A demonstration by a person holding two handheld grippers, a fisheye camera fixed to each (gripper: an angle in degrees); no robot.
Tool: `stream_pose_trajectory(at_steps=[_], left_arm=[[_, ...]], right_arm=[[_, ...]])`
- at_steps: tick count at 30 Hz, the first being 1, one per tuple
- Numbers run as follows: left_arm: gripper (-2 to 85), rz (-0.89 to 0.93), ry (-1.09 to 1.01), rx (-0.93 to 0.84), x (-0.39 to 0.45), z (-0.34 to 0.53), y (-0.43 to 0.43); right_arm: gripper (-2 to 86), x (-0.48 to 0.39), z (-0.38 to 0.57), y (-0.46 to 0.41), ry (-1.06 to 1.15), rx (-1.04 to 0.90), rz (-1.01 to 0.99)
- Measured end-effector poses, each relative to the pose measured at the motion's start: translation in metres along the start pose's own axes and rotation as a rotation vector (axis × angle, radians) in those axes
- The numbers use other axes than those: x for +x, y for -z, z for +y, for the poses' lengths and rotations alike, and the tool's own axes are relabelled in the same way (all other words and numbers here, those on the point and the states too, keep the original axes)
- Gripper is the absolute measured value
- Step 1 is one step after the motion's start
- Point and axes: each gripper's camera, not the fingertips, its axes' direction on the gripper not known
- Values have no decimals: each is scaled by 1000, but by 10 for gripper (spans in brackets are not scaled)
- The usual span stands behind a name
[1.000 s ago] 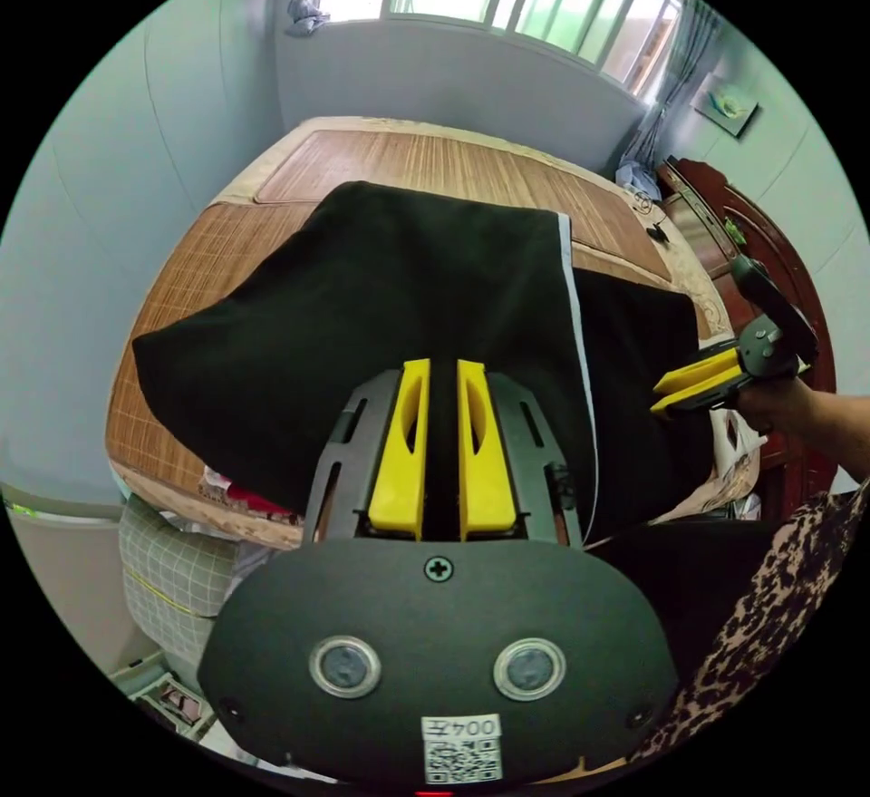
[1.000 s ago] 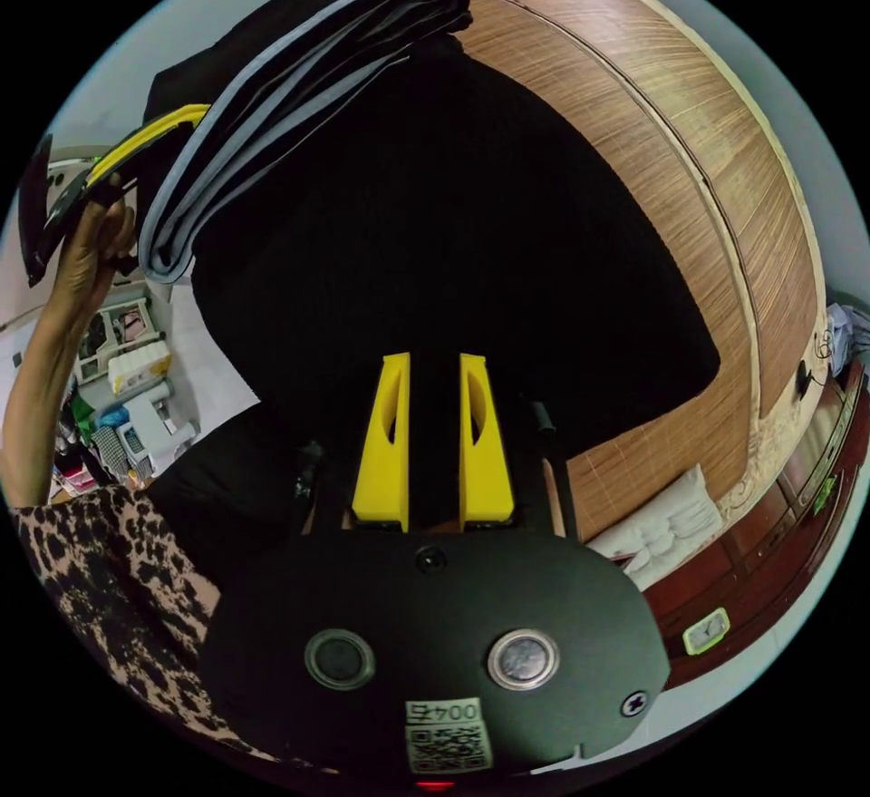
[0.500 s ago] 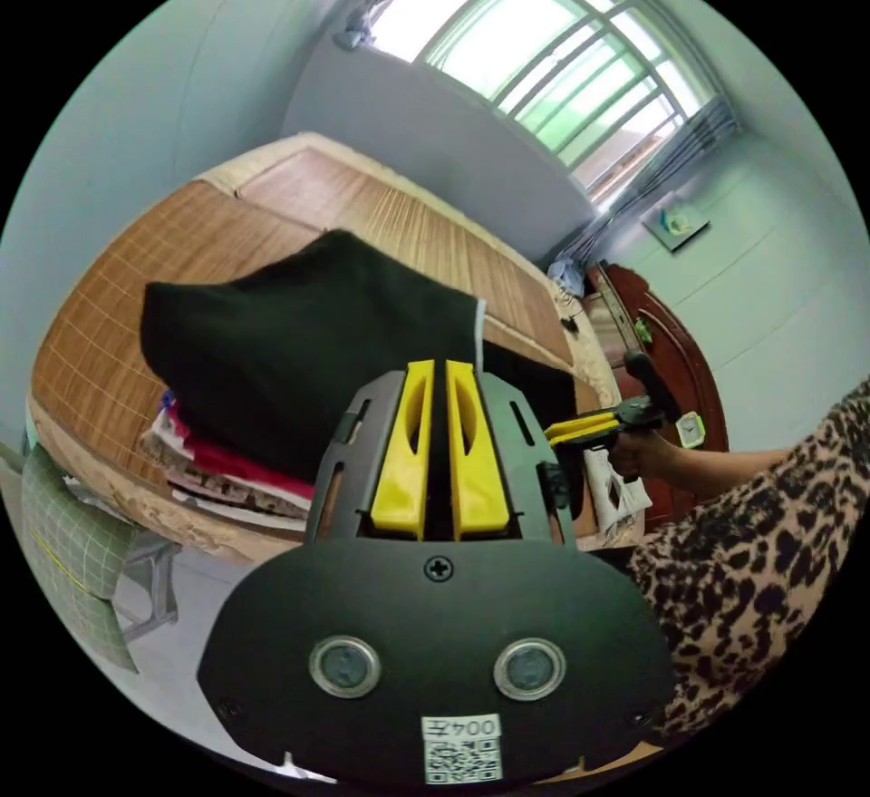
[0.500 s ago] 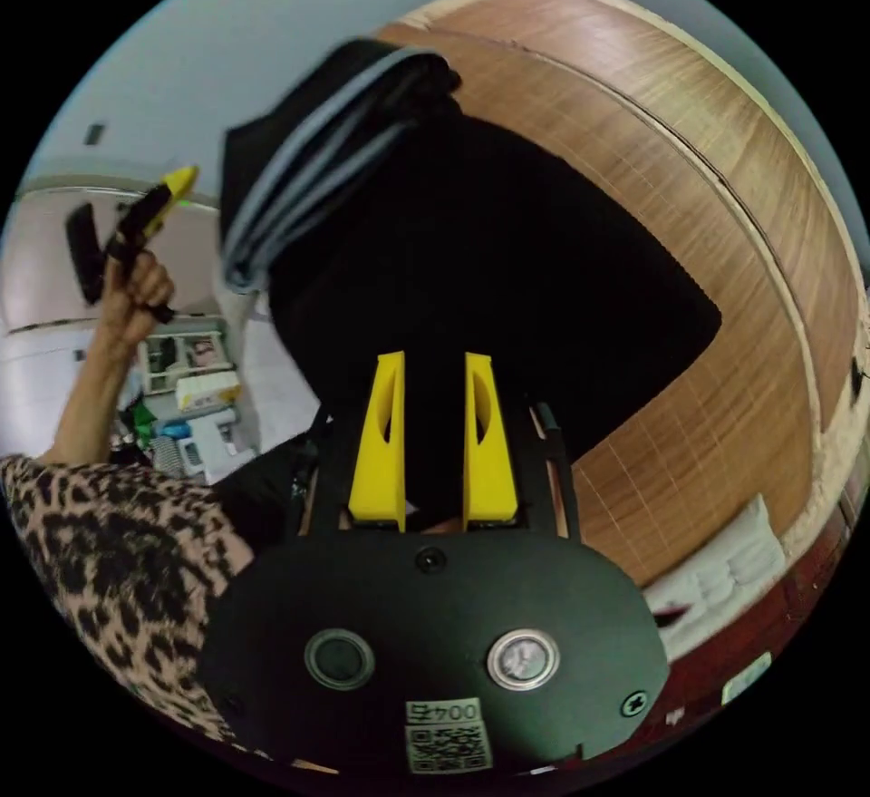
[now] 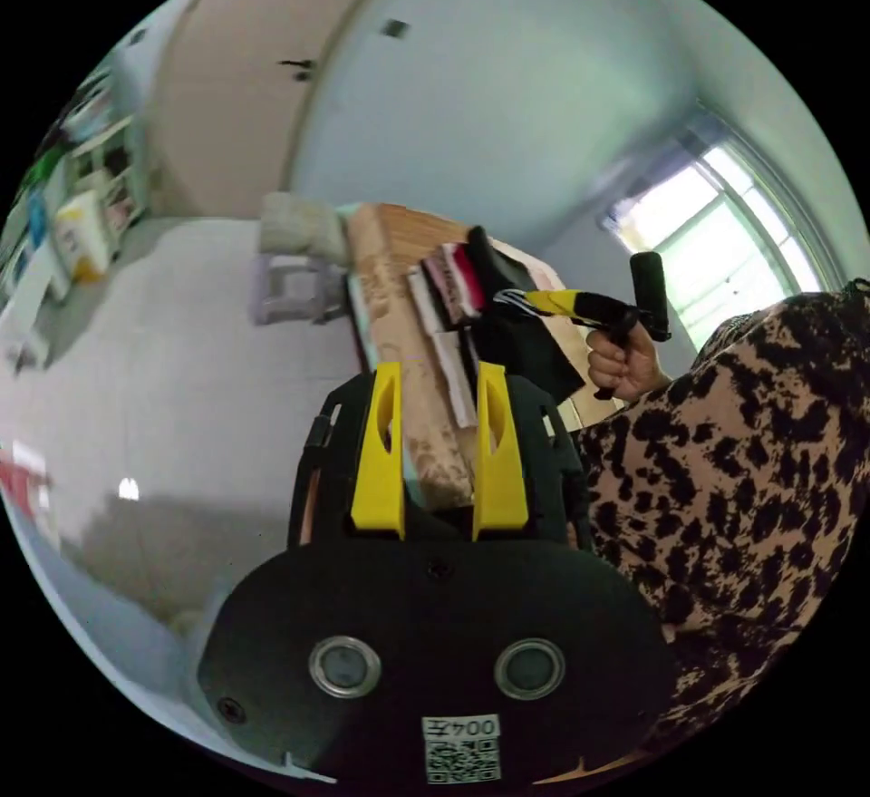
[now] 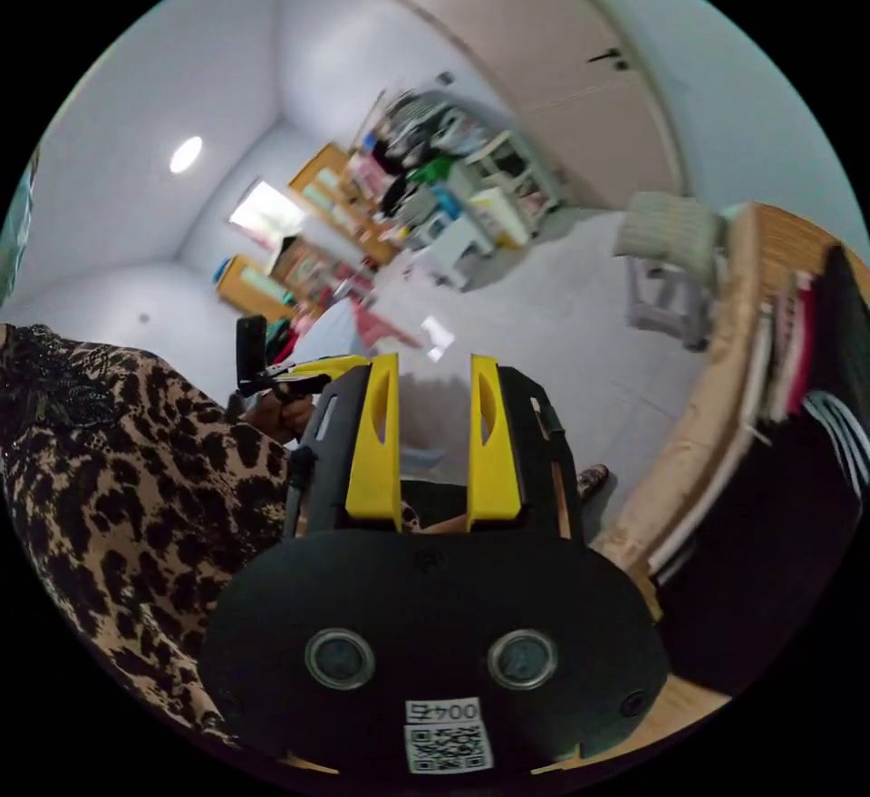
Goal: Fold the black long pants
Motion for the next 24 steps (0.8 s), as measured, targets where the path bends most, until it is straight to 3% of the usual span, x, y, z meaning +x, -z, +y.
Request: stream_pose_trajectory(at_steps=[5,11,14,24], left_arm=[[118,-298,399,234,-5,205,164],[118,-449,758,482,12,416,283],[119,-468,853,548,16,505,327],[118,-525,916,656,-2,748,493]], right_arm=[[116,-77,-68,-109,253,-324,-273],[110,-190,-91,-209,470,-603,-355],[108,-247,-88,-256,521,-731,-364],[112,-420,-43,-382,595,-898,-310]])
